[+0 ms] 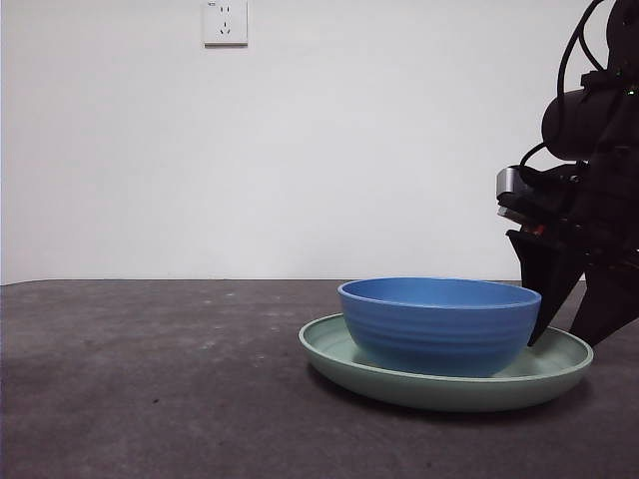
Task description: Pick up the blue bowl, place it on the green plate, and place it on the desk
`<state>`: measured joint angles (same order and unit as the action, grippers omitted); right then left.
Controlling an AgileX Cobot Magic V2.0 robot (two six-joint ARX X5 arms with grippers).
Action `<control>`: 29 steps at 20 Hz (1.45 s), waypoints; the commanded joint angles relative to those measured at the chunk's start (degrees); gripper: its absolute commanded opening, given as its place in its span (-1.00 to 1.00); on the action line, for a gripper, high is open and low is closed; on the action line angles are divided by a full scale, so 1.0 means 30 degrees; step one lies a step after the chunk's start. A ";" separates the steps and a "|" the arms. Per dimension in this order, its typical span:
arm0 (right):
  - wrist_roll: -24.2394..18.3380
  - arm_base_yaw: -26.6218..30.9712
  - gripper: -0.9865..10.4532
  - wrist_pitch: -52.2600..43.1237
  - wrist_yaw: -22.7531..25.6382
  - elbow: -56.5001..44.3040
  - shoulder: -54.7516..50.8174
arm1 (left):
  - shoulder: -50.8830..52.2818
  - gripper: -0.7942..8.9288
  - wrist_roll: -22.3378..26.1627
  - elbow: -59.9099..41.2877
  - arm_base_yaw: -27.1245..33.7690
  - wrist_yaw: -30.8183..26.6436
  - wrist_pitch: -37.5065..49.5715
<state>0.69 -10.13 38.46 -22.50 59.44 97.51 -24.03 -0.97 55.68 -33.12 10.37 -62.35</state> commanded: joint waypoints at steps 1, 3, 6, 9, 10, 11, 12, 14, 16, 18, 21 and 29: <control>0.0204 -0.0102 -0.63 -0.0080 -0.0066 0.0255 0.0423 | -0.0051 0.51 0.0051 0.0124 -0.0073 -0.0029 0.0204; 0.0291 -0.0102 -0.72 0.0029 -0.0015 0.0255 0.0423 | -0.0051 0.51 0.0036 0.0124 -0.0073 -0.0029 0.0204; 0.0729 -0.0102 -0.81 0.0189 0.0022 0.0262 0.0423 | -0.0051 0.51 0.0036 0.0124 -0.0073 -0.0029 0.0204; 0.1253 -0.0080 -0.81 0.0532 -0.0007 0.0707 0.0423 | -0.0051 0.51 0.0036 0.0124 -0.0073 -0.0029 0.0204; 0.1319 -0.0080 -0.81 0.1042 -0.0007 0.1166 0.0423 | -0.0051 0.51 0.0044 0.0124 -0.0073 -0.0029 0.0211; 0.1326 -0.0080 -0.81 0.1552 0.0000 0.1690 0.0423 | -0.0051 0.51 0.0051 0.0124 -0.0073 -0.0029 0.0211; 0.1399 -0.0087 -0.81 0.2025 -0.0022 0.2229 0.0423 | -0.0051 0.51 0.0095 0.0124 -0.0073 -0.0029 0.0211; 0.1639 -0.0321 -0.81 0.2681 -0.0277 0.3308 0.0423 | -0.0051 0.51 0.0102 0.0124 -0.0073 -0.0029 0.0219; 0.2055 -0.0612 -0.81 0.2820 -0.0772 0.4189 0.0423 | -0.0051 0.51 0.0102 0.0124 -0.0073 -0.0029 0.0219; 0.2754 -0.1107 -0.81 0.2550 -0.1027 0.4772 0.0423 | -0.0051 0.51 0.0102 0.0124 -0.0073 -0.0029 0.0226; 0.3861 -0.2222 -0.81 0.1712 -0.0998 0.4925 0.0444 | -0.0051 0.51 0.0131 0.0124 -0.0073 -0.0029 0.0284; 0.5515 -0.4626 -0.81 -0.0699 -0.1013 0.4925 0.3045 | -0.0051 0.51 0.0168 0.0124 -0.0073 -0.0022 0.0678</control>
<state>16.08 -23.90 36.97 -25.10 73.06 105.95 -24.03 -0.95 55.68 -33.12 10.37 -60.75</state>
